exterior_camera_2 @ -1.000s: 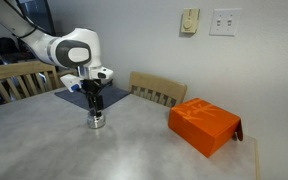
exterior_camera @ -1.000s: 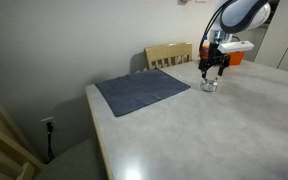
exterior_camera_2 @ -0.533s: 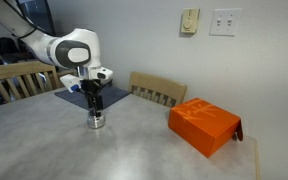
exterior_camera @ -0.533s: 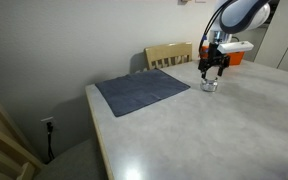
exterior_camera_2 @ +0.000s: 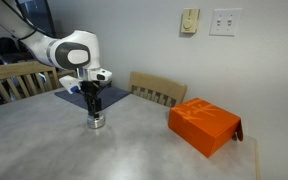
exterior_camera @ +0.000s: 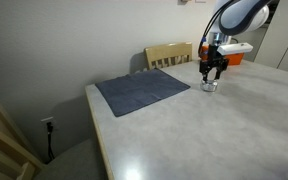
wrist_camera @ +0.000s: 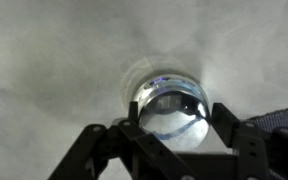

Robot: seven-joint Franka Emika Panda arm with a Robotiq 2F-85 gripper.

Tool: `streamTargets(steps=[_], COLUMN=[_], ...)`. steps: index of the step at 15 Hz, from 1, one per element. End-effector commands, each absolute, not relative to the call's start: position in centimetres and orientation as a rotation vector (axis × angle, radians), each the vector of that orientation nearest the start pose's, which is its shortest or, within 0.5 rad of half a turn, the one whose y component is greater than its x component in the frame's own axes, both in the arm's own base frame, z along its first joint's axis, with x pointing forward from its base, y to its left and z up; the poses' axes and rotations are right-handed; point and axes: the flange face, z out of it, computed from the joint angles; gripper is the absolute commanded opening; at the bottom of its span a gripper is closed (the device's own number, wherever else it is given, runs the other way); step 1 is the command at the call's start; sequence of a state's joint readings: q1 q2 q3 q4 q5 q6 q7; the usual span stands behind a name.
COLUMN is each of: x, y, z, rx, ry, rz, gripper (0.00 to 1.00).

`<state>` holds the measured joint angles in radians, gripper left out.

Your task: Close the silver jar

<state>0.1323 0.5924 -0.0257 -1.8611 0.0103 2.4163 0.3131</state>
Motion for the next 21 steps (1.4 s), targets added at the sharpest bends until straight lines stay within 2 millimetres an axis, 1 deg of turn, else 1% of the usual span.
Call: streamTargets(steps=[1, 2, 8, 13, 15, 16, 18, 21], x=[63.2, 63.2, 62.2, 61.8, 61.9, 62.2, 63.0, 64.0], y=[6.6, 6.5, 6.9, 6.4, 5.8, 5.1, 2.9, -0.6], z=[19.4, 19.4, 20.2, 22.1, 23.1, 23.9, 25.2, 26.0], rx=[-3.125, -3.126, -3.146, -3.136, -3.134, -3.129, -3.087, -3.031], ry=[0.306, 0.304, 0.339, 0.377, 0.394, 0.414, 0.454, 0.54], rz=[0.072, 0.071, 0.041, 0.001, -0.019, -0.046, -0.074, -0.107], gripper=[0.46, 0.44, 0.44, 0.44, 0.44, 0.44, 0.44, 0.44])
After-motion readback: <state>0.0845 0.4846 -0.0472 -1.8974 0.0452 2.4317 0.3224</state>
